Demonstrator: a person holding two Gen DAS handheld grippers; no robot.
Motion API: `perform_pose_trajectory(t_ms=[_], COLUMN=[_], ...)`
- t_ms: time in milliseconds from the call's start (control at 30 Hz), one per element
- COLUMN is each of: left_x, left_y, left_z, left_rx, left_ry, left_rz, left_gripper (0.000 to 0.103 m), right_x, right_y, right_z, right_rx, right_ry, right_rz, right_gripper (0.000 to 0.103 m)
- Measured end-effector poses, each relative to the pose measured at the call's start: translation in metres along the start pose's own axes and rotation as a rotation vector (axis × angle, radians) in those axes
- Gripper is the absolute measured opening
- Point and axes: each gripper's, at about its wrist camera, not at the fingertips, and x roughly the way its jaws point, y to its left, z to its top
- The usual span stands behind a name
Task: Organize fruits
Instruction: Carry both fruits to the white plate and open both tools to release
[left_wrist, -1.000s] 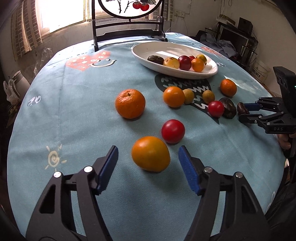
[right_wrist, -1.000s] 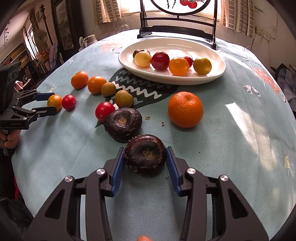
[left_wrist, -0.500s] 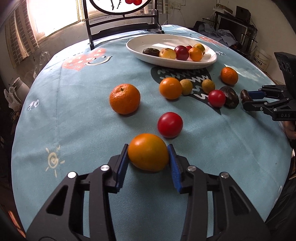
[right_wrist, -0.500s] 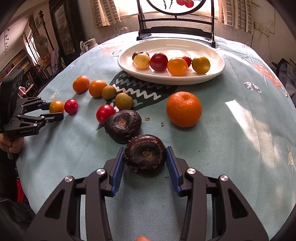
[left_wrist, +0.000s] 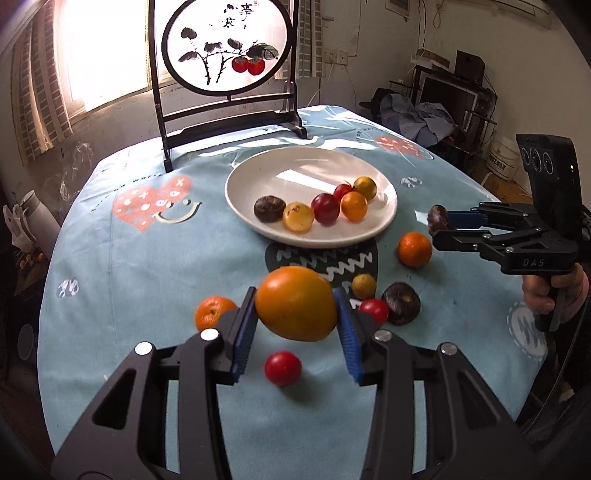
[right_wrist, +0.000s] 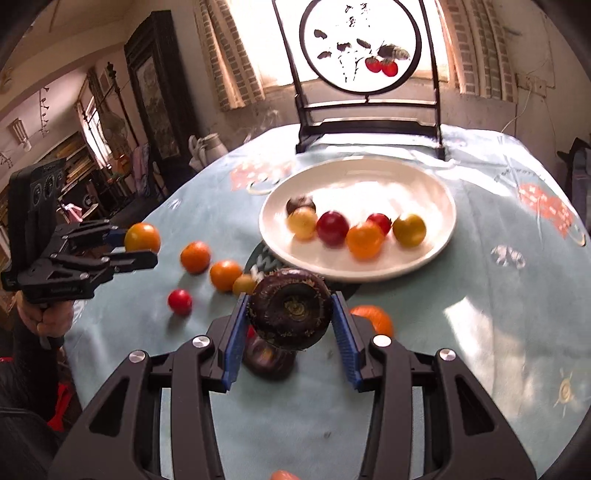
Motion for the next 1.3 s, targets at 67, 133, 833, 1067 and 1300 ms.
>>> perform_pose_trajectory(t_ms=[67, 133, 833, 1067, 1300], left_x=[0.017, 0.039, 0.217, 0.225, 0.147], left_y=[-0.004, -0.005, 0.035, 0.035, 0.026], left_z=[0.025, 0.050, 0.127, 0.127, 0.124], left_rx=[-0.011, -0.020, -0.193, -0.193, -0.152], left_ry=[-0.006, -0.007, 0.235, 0.255, 0.093], left_rz=[0.004, 0.027, 0.169, 0.202, 0.268], left_gripper=[0.042, 0.042, 0.042, 0.055, 0.097], right_x=[0.010, 0.027, 0.132, 0.143, 0.097], right_y=[-0.014, -0.030, -0.091, -0.092, -0.077], right_z=[0.021, 0.040, 0.088, 0.088, 0.092], right_rx=[0.023, 0.058, 0.099, 0.077, 0.061], right_ry=[-0.058, -0.086, 0.072, 0.121, 0.037], right_rz=[-0.062, -0.101, -0.168, -0.168, -0.150], right_gripper=[0.045, 0.045, 0.045, 0.052, 0.058])
